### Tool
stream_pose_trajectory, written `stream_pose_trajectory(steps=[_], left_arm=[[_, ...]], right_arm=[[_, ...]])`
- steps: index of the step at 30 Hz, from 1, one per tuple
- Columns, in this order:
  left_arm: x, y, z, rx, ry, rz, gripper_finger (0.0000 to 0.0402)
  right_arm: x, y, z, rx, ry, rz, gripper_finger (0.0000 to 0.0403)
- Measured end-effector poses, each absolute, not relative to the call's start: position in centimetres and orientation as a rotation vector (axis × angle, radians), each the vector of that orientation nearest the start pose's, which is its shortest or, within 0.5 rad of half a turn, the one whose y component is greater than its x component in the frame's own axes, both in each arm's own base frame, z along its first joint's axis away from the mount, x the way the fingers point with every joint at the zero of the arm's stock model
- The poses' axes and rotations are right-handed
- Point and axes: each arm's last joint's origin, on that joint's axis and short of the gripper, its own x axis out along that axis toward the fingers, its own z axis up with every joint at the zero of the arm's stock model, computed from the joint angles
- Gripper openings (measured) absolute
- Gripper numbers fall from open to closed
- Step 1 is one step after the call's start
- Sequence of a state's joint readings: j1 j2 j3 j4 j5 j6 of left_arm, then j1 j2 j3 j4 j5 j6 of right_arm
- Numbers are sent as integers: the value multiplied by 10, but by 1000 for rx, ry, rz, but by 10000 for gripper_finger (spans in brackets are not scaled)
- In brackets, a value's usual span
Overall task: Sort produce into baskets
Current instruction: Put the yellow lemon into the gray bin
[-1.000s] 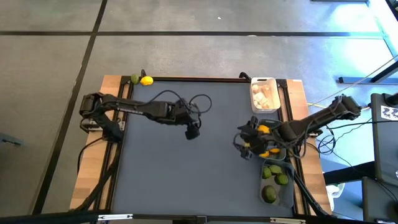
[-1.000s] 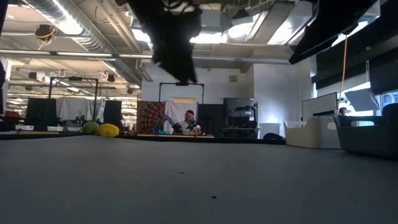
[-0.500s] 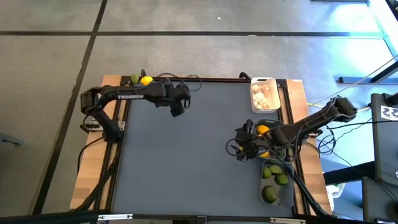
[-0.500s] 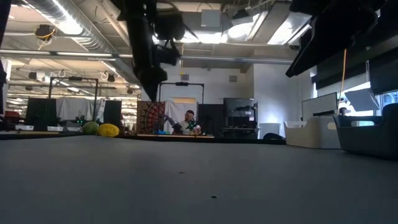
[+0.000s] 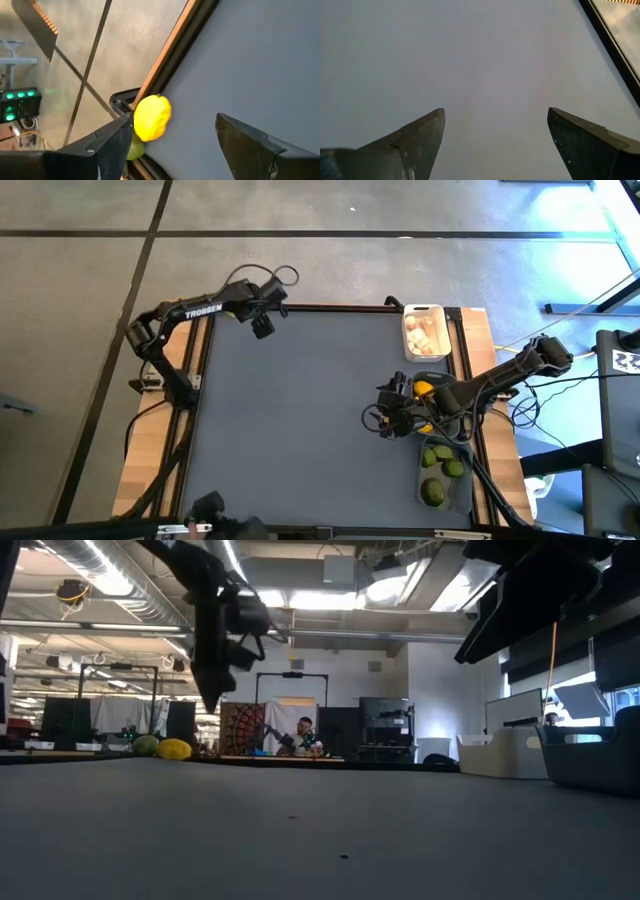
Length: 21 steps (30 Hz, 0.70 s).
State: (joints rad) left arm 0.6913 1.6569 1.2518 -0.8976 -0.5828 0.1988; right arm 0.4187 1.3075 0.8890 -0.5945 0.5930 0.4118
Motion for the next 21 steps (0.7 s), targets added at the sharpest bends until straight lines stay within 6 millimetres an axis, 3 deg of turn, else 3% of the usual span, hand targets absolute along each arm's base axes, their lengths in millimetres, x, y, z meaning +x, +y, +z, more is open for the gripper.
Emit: stream_pose_trajectory(steps=[12,21], left_arm=[[200,267,198,3,1670,945,279],[193,281,173,-19,1759,894,279]], right_arm=[[233,86,236,-127,830,-324,351],[233,86,236,-128,828,-326,351]])
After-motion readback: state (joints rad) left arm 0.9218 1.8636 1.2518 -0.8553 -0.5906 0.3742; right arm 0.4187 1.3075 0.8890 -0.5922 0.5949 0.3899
